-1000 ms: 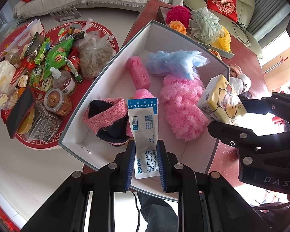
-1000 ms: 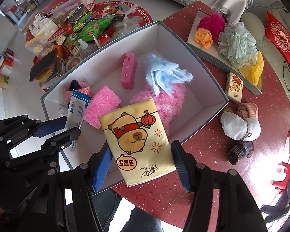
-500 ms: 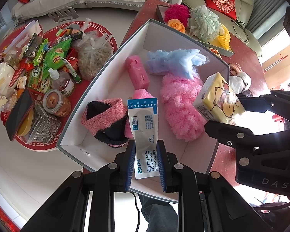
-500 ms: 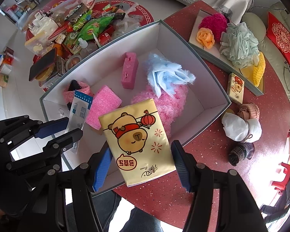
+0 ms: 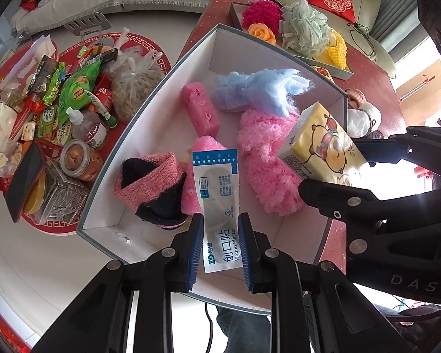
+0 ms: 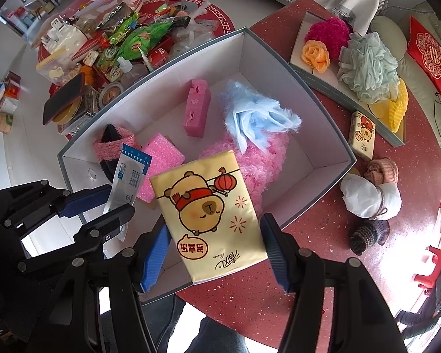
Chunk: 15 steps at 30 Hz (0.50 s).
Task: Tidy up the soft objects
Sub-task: 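Open both grippers to drop the packet and tissue pack into the box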
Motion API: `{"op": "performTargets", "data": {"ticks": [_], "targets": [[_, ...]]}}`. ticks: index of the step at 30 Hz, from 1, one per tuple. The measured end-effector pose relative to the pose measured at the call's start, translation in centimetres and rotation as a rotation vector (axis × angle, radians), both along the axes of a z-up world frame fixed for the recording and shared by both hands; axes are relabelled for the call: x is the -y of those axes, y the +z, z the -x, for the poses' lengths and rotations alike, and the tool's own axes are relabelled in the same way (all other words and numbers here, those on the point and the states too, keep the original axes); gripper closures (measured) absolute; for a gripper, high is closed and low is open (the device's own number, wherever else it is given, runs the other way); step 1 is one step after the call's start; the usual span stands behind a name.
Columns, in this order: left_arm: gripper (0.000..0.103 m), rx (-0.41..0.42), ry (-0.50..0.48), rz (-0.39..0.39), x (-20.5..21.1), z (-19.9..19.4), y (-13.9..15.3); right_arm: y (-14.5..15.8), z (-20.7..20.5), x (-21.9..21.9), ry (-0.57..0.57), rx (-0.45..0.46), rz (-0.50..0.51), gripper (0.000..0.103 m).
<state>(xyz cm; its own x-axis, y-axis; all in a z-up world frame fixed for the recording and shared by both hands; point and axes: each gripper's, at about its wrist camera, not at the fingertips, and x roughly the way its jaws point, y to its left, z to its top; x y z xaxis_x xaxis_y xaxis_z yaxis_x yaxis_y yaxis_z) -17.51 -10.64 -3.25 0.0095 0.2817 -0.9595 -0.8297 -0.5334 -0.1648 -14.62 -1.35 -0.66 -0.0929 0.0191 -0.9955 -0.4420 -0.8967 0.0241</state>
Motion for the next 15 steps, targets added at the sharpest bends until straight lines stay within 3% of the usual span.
{"op": "performTargets", "data": {"ticks": [2,3,5,6,7,10,12,15], "targets": [[0.079,-0.002,-0.006,0.000,-0.2,-0.1,0.0,-0.1,0.0,-0.1,-0.005,0.001,0.004,0.037],[0.071,-0.005,-0.006,0.004,-0.3,-0.2,0.0,-0.1,0.1,-0.2,-0.010,0.002,0.008,0.037],[0.042,-0.010,0.002,0.005,-0.3,-0.2,0.1,-0.1,0.0,-0.5,-0.022,0.001,0.013,0.027],[0.019,-0.016,0.009,0.004,-0.3,-0.1,0.2,0.0,-0.1,-0.6,-0.029,-0.002,0.014,0.023],[0.009,-0.021,0.017,0.004,-0.3,-0.1,0.3,0.1,-0.2,-0.8,-0.036,-0.008,0.017,0.022],[0.007,-0.041,0.027,0.013,-0.4,0.1,0.5,0.1,-0.4,-1.1,-0.052,-0.011,0.026,0.019],[0.000,-0.048,0.032,0.026,-0.5,0.2,0.4,0.0,-0.6,-1.3,-0.064,-0.016,0.044,0.018],[0.001,-0.035,0.034,0.032,-0.5,0.2,0.1,-0.1,-0.9,-1.4,-0.076,-0.020,0.068,0.018]]}}
